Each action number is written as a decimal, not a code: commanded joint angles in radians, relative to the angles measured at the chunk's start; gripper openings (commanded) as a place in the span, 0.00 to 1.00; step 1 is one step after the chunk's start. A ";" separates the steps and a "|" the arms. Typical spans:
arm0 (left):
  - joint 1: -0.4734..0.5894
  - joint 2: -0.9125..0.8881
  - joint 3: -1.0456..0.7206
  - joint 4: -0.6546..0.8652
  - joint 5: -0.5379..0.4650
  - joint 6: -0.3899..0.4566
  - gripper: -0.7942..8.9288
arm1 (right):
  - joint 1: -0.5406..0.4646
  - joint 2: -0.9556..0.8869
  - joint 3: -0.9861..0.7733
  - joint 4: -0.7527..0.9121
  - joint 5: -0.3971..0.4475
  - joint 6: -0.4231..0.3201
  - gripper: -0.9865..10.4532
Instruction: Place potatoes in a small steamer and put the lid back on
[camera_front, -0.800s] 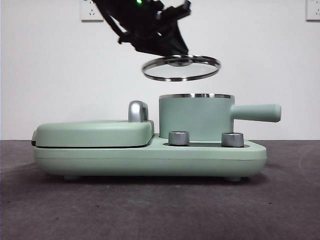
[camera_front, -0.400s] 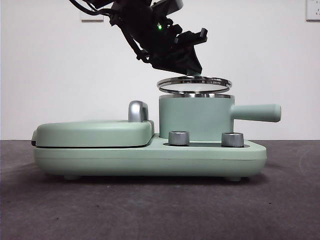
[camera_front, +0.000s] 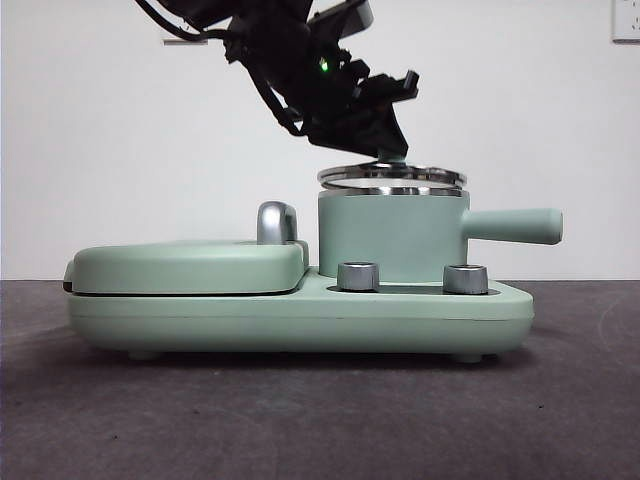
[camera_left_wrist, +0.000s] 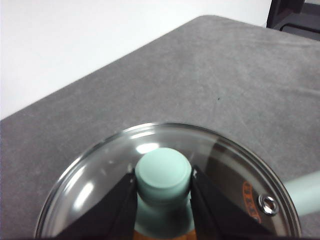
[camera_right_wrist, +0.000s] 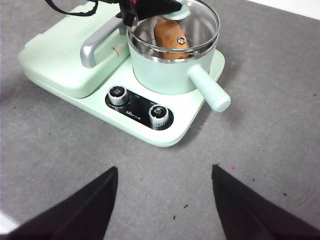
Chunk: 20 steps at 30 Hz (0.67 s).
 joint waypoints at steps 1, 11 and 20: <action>-0.015 0.020 0.041 0.019 0.002 0.002 0.09 | 0.005 0.004 0.007 0.000 0.000 0.008 0.34; -0.026 0.020 0.041 -0.026 0.002 0.003 0.09 | 0.005 0.004 0.007 0.001 0.000 0.008 0.34; -0.028 0.020 0.041 -0.063 0.002 0.002 0.15 | 0.005 0.004 0.007 -0.003 -0.001 0.008 0.34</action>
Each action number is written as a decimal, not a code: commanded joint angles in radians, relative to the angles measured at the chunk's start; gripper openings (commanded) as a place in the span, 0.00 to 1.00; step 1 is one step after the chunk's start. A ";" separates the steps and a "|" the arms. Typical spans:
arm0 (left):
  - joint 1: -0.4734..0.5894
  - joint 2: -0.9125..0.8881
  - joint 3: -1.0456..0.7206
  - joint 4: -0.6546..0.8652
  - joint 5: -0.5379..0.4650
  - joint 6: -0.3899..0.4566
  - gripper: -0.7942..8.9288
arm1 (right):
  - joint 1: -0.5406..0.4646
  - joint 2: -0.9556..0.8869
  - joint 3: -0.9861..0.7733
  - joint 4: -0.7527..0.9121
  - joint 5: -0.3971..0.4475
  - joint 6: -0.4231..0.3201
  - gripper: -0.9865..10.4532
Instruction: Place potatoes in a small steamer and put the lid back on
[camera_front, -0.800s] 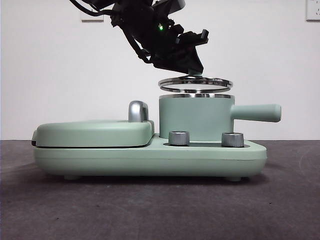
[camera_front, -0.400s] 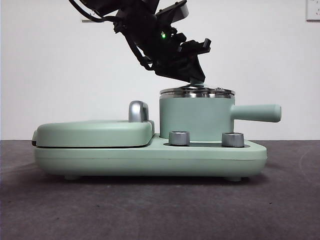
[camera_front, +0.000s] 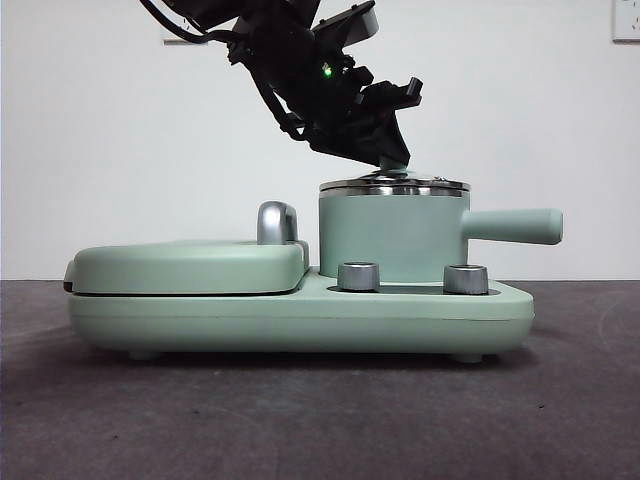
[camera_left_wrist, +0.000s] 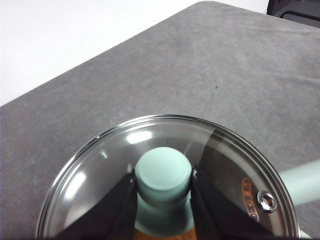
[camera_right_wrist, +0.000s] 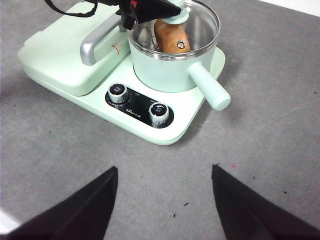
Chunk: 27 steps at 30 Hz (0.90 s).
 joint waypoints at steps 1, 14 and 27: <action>-0.017 0.018 0.030 -0.010 0.008 0.001 0.20 | 0.005 0.004 0.007 0.002 -0.001 0.008 0.34; -0.009 -0.106 0.030 -0.082 0.015 -0.072 0.28 | 0.005 0.004 0.007 0.003 -0.019 0.009 0.34; 0.048 -0.416 -0.097 -0.421 0.135 -0.200 0.34 | 0.005 0.031 0.007 0.019 -0.031 0.008 0.34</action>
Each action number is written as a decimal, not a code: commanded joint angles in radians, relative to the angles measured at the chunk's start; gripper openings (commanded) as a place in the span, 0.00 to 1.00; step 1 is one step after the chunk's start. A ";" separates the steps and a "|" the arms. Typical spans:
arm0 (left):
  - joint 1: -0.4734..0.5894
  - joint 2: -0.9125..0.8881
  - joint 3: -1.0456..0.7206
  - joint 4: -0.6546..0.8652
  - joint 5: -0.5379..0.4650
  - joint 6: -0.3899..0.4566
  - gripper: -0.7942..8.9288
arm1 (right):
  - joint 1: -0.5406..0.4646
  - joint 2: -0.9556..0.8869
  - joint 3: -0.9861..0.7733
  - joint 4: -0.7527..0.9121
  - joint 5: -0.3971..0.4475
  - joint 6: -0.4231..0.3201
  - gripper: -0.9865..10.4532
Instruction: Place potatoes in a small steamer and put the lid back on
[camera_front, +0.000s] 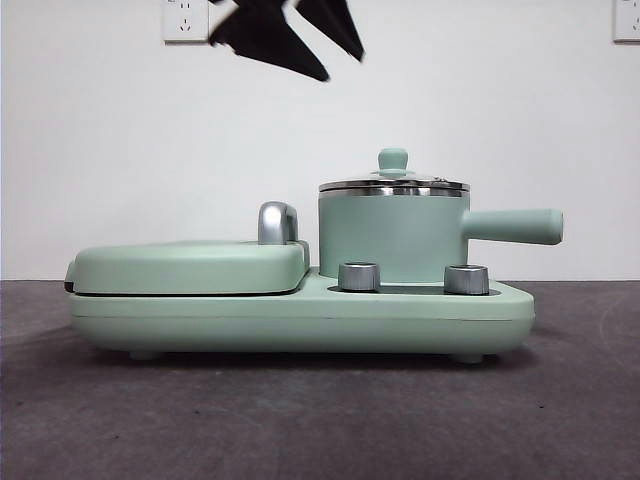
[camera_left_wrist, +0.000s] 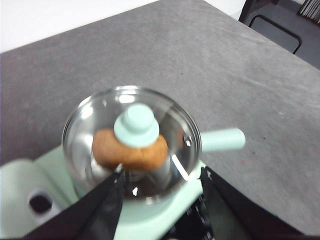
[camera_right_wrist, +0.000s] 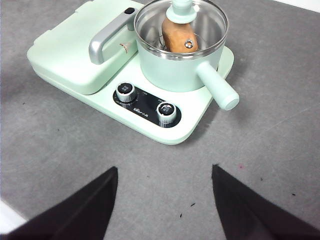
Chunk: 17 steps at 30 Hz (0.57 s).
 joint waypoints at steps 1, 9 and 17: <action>0.001 -0.087 -0.082 0.005 0.010 -0.040 0.34 | 0.005 0.033 0.007 0.021 -0.003 0.008 0.34; 0.053 -0.434 -0.455 0.007 0.009 -0.122 0.34 | 0.010 0.153 0.007 0.166 -0.090 -0.011 0.34; 0.085 -0.732 -0.614 -0.117 -0.049 -0.143 0.34 | 0.052 0.296 0.007 0.293 -0.107 -0.011 0.34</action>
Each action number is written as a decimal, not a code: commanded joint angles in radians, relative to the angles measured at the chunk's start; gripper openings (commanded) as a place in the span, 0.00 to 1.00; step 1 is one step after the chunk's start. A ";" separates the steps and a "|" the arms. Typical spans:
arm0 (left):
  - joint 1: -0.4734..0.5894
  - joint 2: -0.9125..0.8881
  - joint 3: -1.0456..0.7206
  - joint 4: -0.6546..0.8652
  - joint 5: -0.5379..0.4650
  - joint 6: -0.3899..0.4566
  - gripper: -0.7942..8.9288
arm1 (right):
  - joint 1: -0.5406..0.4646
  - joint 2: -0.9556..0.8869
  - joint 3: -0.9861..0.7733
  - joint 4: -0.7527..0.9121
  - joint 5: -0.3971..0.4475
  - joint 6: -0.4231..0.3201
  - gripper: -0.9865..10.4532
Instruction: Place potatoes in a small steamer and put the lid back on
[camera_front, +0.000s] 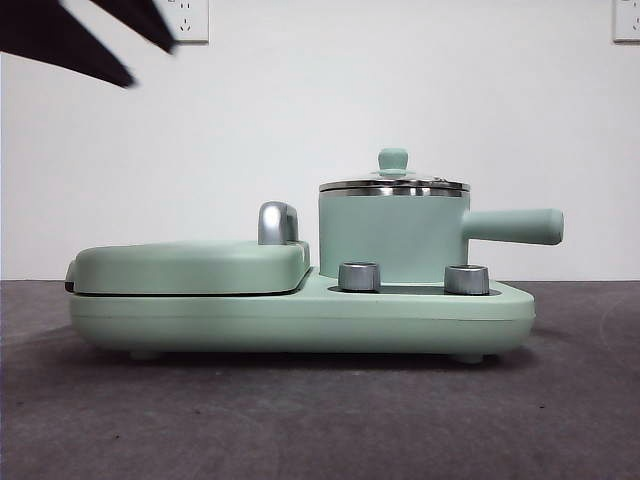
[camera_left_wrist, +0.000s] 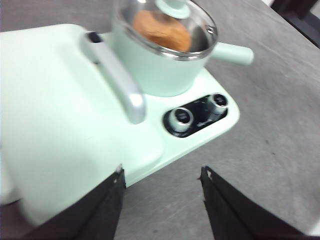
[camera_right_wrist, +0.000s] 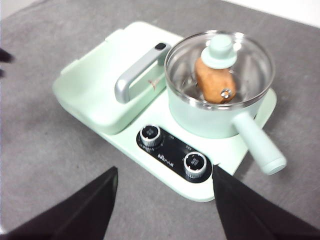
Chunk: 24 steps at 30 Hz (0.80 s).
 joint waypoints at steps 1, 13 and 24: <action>0.001 -0.047 0.005 -0.029 -0.030 -0.004 0.34 | 0.018 0.051 0.007 0.006 -0.002 -0.008 0.34; 0.003 -0.084 0.005 -0.039 -0.026 0.004 0.08 | 0.025 0.076 0.007 0.017 0.004 -0.010 0.10; 0.003 -0.087 0.005 -0.032 -0.027 0.004 0.09 | 0.026 0.068 0.008 0.026 0.000 0.000 0.10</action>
